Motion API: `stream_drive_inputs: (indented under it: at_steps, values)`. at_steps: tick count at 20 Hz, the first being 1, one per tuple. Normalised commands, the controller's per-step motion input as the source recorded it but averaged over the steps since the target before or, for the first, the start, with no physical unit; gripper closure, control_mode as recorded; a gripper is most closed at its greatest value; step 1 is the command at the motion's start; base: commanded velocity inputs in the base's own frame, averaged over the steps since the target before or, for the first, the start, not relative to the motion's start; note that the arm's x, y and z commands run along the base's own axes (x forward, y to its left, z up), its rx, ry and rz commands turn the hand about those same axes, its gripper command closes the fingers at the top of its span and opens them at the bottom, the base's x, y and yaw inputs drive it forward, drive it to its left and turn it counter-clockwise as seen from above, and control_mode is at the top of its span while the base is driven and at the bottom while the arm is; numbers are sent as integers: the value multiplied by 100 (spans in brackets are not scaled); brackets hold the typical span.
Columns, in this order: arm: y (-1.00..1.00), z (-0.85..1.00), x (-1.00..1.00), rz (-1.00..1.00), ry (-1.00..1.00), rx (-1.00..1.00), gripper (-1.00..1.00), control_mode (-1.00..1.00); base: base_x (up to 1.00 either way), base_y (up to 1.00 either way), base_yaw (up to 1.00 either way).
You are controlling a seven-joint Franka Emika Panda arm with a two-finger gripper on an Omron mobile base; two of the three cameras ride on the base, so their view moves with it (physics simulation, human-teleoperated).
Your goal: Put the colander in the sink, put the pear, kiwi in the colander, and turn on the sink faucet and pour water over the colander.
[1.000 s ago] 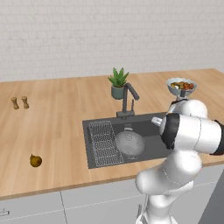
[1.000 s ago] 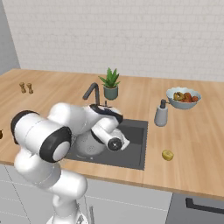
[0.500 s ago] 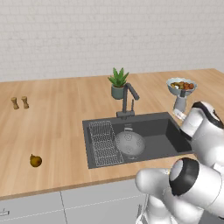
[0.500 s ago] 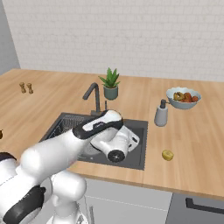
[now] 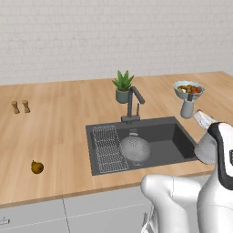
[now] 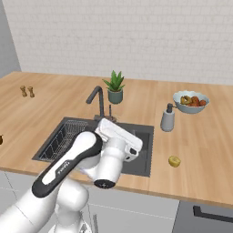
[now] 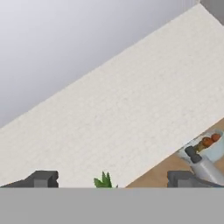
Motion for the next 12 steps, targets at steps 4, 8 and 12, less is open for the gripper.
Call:
stream_drive_inputs:
  at_steps: [4, 8, 12]
  values:
    - [19, 100, -70, 0, -10, -18, -100, -100, 0, 0, 0]
    - [38, 89, -56, 0, -3, -46, -100, -100, 0, 0, 0]
    - [88, 43, -17, 11, 5, -69, -100, -100, 0, 0, 0]
